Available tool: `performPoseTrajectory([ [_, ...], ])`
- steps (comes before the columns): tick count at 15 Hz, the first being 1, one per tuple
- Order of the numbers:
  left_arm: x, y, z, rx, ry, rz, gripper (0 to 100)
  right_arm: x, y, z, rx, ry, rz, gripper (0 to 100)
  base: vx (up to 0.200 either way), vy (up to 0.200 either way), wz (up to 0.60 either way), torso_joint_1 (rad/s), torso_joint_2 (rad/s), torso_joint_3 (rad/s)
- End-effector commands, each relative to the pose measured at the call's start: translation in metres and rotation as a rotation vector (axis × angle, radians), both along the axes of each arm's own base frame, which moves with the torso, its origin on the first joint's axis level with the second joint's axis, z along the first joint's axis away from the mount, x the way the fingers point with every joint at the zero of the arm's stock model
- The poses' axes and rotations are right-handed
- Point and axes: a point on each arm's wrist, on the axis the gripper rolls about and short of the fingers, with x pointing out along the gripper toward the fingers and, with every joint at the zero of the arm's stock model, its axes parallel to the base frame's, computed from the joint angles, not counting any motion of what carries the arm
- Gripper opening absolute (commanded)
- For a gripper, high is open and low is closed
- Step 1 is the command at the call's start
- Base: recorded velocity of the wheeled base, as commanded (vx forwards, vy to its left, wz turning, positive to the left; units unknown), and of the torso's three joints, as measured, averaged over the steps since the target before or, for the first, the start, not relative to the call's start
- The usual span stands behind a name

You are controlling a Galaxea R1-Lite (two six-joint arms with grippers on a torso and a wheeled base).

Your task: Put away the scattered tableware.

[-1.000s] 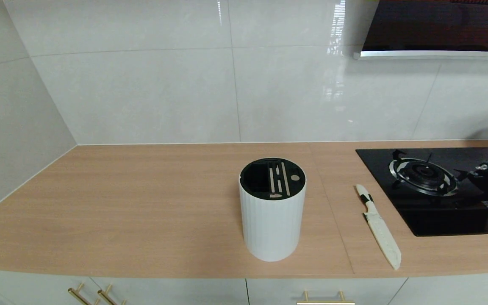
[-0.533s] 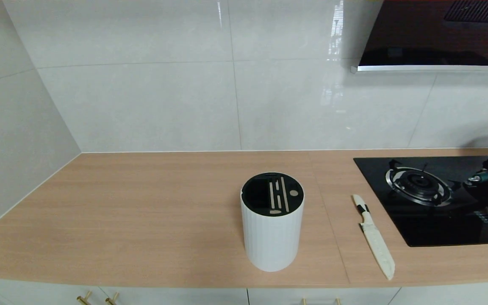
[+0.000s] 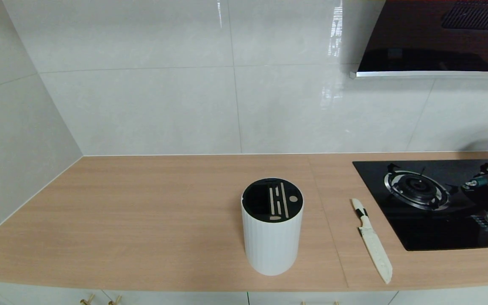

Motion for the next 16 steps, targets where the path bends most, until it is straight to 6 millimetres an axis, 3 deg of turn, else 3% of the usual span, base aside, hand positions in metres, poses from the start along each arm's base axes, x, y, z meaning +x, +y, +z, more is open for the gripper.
performPoseTrajectory([
  [1, 0.0, 0.0, 0.0, 0.0, 0.002, 0.001, 100, -0.005, 0.0, 0.019, 0.005, -0.074, 0.009, 100, 0.0, 0.0, 0.0, 0.0, 0.0, 0.0],
  [2, 0.0, 0.0, 0.0, 0.0, 0.002, 0.001, 100, -0.011, 0.0, 0.052, 0.04, -0.132, 0.035, 100, 0.0, 0.0, 0.0, 0.0, 0.0, 0.0],
  [3, 0.0, 0.0, 0.0, 0.0, 0.002, 0.001, 100, -0.01, 0.0, 0.061, 0.045, -0.118, 0.055, 100, 0.0, 0.0, 0.0, 0.0, 0.0, 0.0],
  [4, 0.0, 0.0, 0.0, 0.0, 0.002, 0.001, 100, 0.006, 0.0, 0.075, 0.035, -0.001, 0.086, 100, 0.0, 0.0, 0.0, 0.0, 0.0, 0.0],
  [6, 0.0, 0.0, 0.0, 0.0, 0.002, 0.001, 100, 0.031, 0.001, 0.085, 0.034, 0.136, 0.094, 100, 0.0, 0.0, 0.0, 0.0, 0.0, 0.0],
  [8, 0.0, 0.0, 0.0, 0.0, 0.002, 0.001, 100, 0.077, 0.003, 0.103, 0.022, 0.319, 0.086, 100, 0.0, 0.0, 0.0, 0.0, 0.0, 0.0],
  [10, 0.0, 0.0, 0.0, 0.0, 0.002, 0.001, 100, 0.109, 0.007, 0.114, 0.021, 0.404, 0.105, 100, 0.0, 0.0, 0.0, 0.0, 0.0, 0.0],
  [11, 0.0, 0.0, 0.0, 0.0, 0.002, 0.001, 100, 0.139, 0.014, 0.118, 0.014, 0.463, 0.128, 100, 0.0, 0.0, 0.0, 0.0, 0.0, 0.0],
  [12, 0.0, 0.0, 0.0, 0.0, 0.002, 0.001, 100, 0.169, 0.023, 0.117, -0.01, 0.495, 0.129, 100, 0.0, 0.0, 0.0, 0.0, 0.0, 0.0],
  [14, 0.0, 0.0, 0.0, 0.0, 0.002, 0.001, 100, 0.21, 0.04, 0.107, -0.064, 0.585, 0.121, 100, 0.0, 0.0, 0.0, 0.0, 0.0, 0.0],
  [16, 0.0, 0.0, 0.0, 0.0, 0.002, 0.001, 100, 0.249, 0.053, 0.081, -0.106, 0.709, 0.13, 100, 0.0, 0.0, 0.0, 0.0, 0.0, 0.0],
])
